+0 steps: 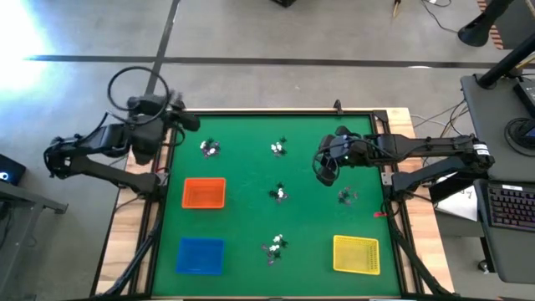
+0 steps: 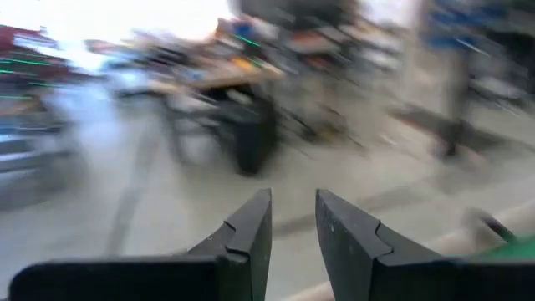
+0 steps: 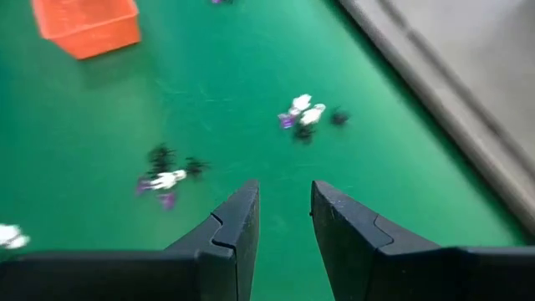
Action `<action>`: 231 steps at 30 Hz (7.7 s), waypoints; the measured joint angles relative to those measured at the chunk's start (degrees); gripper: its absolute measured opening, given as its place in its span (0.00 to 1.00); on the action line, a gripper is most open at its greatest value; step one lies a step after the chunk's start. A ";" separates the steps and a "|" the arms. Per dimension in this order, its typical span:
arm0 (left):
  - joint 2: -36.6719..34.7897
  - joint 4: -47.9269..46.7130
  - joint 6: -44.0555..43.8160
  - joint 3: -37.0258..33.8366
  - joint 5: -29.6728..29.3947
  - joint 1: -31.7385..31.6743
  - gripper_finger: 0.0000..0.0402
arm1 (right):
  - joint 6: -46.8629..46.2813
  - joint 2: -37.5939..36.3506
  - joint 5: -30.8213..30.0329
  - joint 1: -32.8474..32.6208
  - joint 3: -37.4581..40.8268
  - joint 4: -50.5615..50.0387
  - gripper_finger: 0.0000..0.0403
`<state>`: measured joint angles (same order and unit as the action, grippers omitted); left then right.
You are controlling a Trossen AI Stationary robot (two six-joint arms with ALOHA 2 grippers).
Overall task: Sort Halloween decoration
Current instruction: Put the violet witch hat toy into the orange bin
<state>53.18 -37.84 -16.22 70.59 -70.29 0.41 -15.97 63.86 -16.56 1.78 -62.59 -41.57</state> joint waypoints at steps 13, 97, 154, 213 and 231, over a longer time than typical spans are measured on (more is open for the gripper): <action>-1.41 -12.64 8.21 -1.21 55.12 -21.88 0.19 | -11.23 0.00 2.01 -0.02 0.00 0.58 0.26; 29.16 -3.97 -35.33 -27.54 54.32 -33.36 0.35 | -17.42 0.11 -1.46 0.13 0.02 1.38 0.26; 29.12 0.38 -29.45 -30.58 57.47 -35.50 0.19 | -17.41 0.04 -1.42 0.11 0.02 1.38 0.26; 24.57 -2.72 -23.09 -28.28 60.12 -35.13 0.00 | -17.40 0.07 -1.44 0.11 0.02 1.38 0.26; 9.82 -23.38 -11.25 -16.22 73.80 -19.01 0.00 | -17.40 0.07 -2.97 0.12 0.02 1.38 0.26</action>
<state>63.01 -61.21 -27.47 54.37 3.52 -18.59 -33.36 63.92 -19.53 1.90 -62.57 -40.18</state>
